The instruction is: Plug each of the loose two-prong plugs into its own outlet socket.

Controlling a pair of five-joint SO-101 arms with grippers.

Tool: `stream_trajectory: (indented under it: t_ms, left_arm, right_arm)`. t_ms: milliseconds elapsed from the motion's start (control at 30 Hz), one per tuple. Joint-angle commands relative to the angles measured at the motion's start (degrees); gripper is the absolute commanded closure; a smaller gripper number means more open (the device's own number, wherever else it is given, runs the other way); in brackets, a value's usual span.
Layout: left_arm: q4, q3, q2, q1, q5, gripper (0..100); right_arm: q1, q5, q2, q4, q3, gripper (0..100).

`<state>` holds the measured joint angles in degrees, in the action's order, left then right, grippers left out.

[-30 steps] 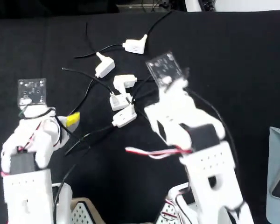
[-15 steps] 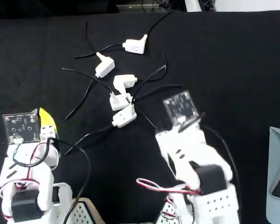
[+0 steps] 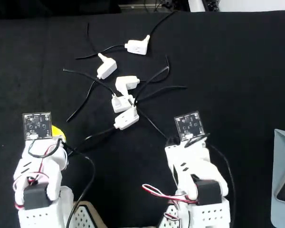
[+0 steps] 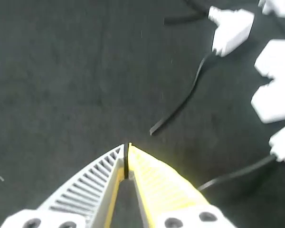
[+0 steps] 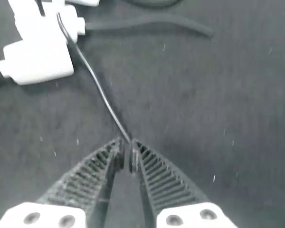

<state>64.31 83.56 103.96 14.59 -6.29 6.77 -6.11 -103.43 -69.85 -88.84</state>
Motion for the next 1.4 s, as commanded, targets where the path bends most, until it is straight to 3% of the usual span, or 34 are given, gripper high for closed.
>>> stream_trajectory:
  t_ms: [0, 200, 367, 500, 733, 867, 1367]
  left_arm:
    - [-2.8, 6.8, 0.1, -2.6, 0.2, 97]
    - [-6.0, 13.8, 0.0, -5.2, 0.2, 97]
    - [-5.5, 13.8, -0.4, -5.5, 0.4, 97]
    - [-0.2, 13.8, 0.0, -5.5, 0.5, 97]
    - [1.6, 13.8, -0.4, -5.6, 0.5, 97]
    - [8.7, 13.8, 0.0, -5.3, 0.4, 97]
    - [8.4, 13.8, 0.0, -5.2, 0.4, 97]
  right_arm:
    - [-0.6, 0.2, -4.7, 2.0, -4.4, 98.5]
    - [-1.0, 0.3, -4.4, 4.2, -7.7, 98.4]
    - [-0.7, 0.3, -4.4, -1.3, -7.7, 98.4]
    - [-1.0, 0.3, -4.4, -4.7, -7.7, 98.5]
    - [-1.0, 0.1, -4.4, -4.7, -7.7, 98.5]
    - [-1.0, 0.1, -4.4, -4.7, -7.7, 98.5]
    - [-1.0, 0.1, -4.4, -4.7, -7.7, 98.5]
